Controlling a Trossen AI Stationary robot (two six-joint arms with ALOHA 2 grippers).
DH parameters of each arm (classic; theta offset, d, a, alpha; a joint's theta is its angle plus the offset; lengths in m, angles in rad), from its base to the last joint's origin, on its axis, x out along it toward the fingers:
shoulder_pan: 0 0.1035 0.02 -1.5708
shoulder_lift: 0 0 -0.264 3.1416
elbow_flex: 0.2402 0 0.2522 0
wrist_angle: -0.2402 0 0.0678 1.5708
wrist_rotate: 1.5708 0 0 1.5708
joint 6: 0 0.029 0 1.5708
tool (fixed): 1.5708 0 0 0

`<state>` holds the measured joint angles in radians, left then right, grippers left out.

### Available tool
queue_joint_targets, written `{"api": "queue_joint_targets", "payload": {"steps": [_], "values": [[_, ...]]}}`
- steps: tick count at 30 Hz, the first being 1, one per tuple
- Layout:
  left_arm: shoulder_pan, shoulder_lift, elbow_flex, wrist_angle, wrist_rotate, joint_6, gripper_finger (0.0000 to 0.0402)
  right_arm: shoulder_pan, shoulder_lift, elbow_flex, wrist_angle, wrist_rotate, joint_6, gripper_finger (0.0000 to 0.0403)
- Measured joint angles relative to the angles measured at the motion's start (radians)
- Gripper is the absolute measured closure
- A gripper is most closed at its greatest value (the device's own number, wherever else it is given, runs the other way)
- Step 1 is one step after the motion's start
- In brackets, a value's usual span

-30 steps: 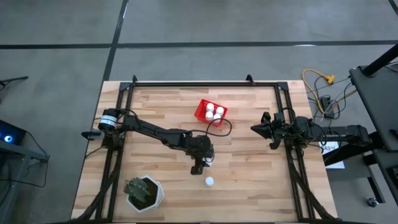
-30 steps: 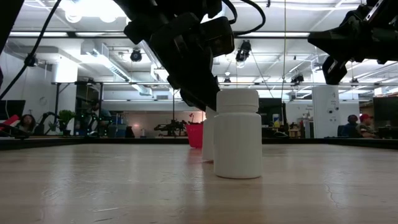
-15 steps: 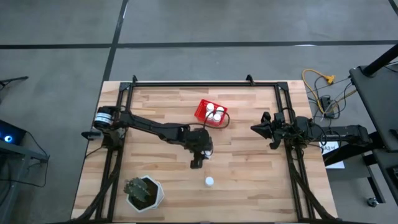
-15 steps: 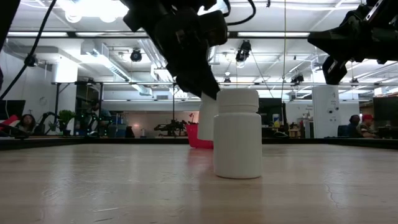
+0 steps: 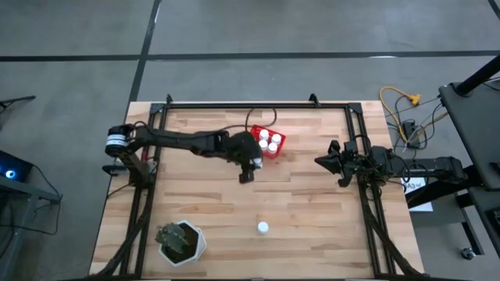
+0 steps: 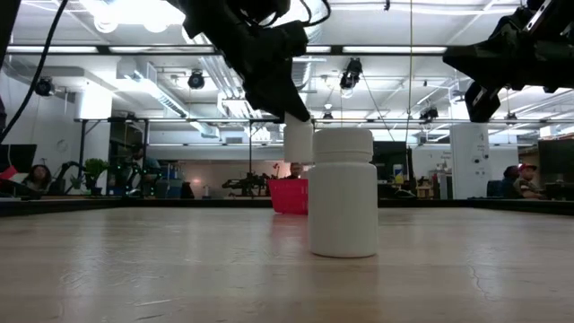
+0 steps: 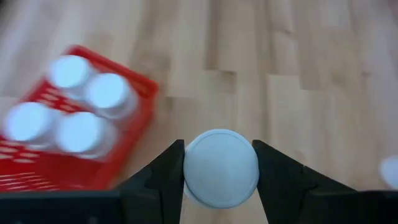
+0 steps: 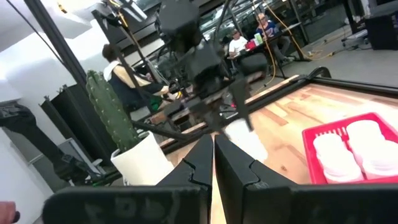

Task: Pick and place pill bottles into a basket
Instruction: Put the white pill bottle into the red bin

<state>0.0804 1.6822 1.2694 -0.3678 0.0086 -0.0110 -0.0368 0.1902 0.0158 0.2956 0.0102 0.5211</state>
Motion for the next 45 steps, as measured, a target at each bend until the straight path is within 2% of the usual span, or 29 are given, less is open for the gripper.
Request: {"api": "queue_joint_targets", "payload": {"steps": [12,21,32,38,45], "values": [[0.147,-0.018,0.004,0.020,-0.016,0.106,0.0257,0.000,0.001,0.000,0.000,0.020,0.000,0.0394],[0.211,-0.019,0.002,0.067,-0.010,0.159,0.0257,0.000,0.001,0.000,0.000,0.020,0.000,0.0394],[0.270,-0.013,-0.023,0.081,0.020,0.206,0.0257,0.000,0.001,0.000,0.000,0.021,0.000,0.0394],[0.281,0.038,-0.025,0.144,0.042,0.209,0.0257,0.000,0.001,0.000,0.000,0.048,0.000,0.0394],[0.284,0.095,-0.008,0.144,0.058,0.226,0.0257,0.000,0.001,0.000,0.002,0.049,0.003,0.0394]]}}
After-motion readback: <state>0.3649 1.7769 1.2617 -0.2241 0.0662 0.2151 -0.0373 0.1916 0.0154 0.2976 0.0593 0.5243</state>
